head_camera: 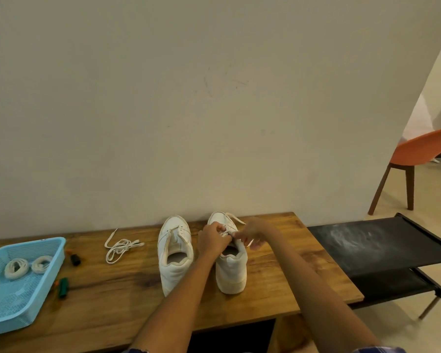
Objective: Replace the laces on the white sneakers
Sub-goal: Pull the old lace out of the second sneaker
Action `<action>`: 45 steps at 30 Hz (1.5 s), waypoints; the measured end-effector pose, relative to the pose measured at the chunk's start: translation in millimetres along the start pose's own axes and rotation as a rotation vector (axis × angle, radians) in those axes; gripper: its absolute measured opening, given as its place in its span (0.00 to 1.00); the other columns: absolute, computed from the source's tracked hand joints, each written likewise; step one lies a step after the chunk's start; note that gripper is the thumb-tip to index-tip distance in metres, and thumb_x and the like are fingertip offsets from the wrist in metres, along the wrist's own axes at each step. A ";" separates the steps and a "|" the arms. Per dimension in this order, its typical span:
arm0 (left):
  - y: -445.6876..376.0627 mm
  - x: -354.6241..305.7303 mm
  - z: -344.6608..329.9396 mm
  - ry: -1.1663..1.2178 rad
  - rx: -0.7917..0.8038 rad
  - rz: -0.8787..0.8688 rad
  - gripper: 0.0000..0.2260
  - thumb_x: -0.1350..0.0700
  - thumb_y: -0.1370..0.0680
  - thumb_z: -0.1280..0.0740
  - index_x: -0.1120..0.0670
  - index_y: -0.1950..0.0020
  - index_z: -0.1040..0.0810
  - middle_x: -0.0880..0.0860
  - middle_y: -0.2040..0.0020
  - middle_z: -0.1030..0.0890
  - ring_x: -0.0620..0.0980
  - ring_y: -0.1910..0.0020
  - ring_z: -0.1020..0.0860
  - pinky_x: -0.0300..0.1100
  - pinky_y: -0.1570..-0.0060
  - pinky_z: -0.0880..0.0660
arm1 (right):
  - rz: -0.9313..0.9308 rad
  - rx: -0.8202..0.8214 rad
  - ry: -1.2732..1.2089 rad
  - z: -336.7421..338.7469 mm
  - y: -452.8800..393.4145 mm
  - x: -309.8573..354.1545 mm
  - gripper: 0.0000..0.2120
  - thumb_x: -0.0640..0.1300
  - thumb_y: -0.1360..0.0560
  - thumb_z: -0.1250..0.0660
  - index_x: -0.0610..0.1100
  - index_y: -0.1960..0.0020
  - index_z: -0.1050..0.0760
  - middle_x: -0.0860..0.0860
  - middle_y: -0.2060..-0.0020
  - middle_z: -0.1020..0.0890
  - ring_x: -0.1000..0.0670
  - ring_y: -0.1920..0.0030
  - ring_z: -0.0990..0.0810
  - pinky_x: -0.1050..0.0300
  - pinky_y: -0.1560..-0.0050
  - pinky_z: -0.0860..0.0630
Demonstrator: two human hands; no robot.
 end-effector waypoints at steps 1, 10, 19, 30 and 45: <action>-0.3 0.5 0.6 0.084 0.045 0.027 0.08 0.52 0.27 0.29 0.52 0.51 0.21 0.50 0.53 0.20 0.50 0.50 0.23 0.44 0.49 0.23 | 0.031 -0.069 0.039 -0.4 -1.0 4.5 0.15 0.50 0.25 0.32 0.37 0.49 0.22 0.44 0.54 0.17 0.48 0.63 0.19 0.58 0.61 0.20; -8.5 -2.2 3.9 0.038 0.161 0.074 0.12 0.60 0.25 0.37 0.49 0.68 0.25 0.53 0.59 0.20 0.51 0.56 0.23 0.45 0.50 0.25 | 0.110 -0.613 -0.252 -27.5 7.2 14.9 0.16 0.47 0.27 0.35 0.47 0.69 0.37 0.52 0.70 0.29 0.49 0.64 0.29 0.57 0.65 0.34; -5.5 6.1 -1.6 -0.175 0.002 0.145 0.18 0.48 0.21 0.41 0.62 0.43 0.24 0.61 0.45 0.21 0.60 0.46 0.22 0.49 0.48 0.26 | 0.093 -0.643 -0.252 -30.7 9.0 12.0 0.01 0.42 0.31 0.37 0.45 0.60 0.28 0.48 0.62 0.22 0.49 0.61 0.26 0.53 0.59 0.27; -15.5 -7.3 11.7 0.312 0.070 0.155 0.07 0.62 0.21 0.45 0.57 0.58 0.30 0.56 0.60 0.24 0.49 0.63 0.29 0.41 0.66 0.35 | 0.182 -0.629 -0.266 -28.9 8.5 15.8 0.07 0.39 0.31 0.36 0.47 0.55 0.23 0.47 0.55 0.19 0.45 0.53 0.21 0.54 0.57 0.25; -48.6 -76.6 113.0 1.019 -0.195 0.182 0.04 0.57 0.21 0.37 0.54 0.56 0.28 0.49 0.67 0.28 0.44 0.70 0.32 0.37 0.66 0.31 | 0.132 -0.687 -0.462 -29.3 10.3 6.5 0.03 0.41 0.29 0.39 0.42 0.58 0.32 0.47 0.60 0.24 0.48 0.60 0.27 0.53 0.61 0.30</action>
Point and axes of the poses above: each hand's wrist, its own y-axis away from the middle knuckle, its own z-axis out of the back of the hand, x = y × z, the point moved 7 cm from there along -y, towards the middle knuckle
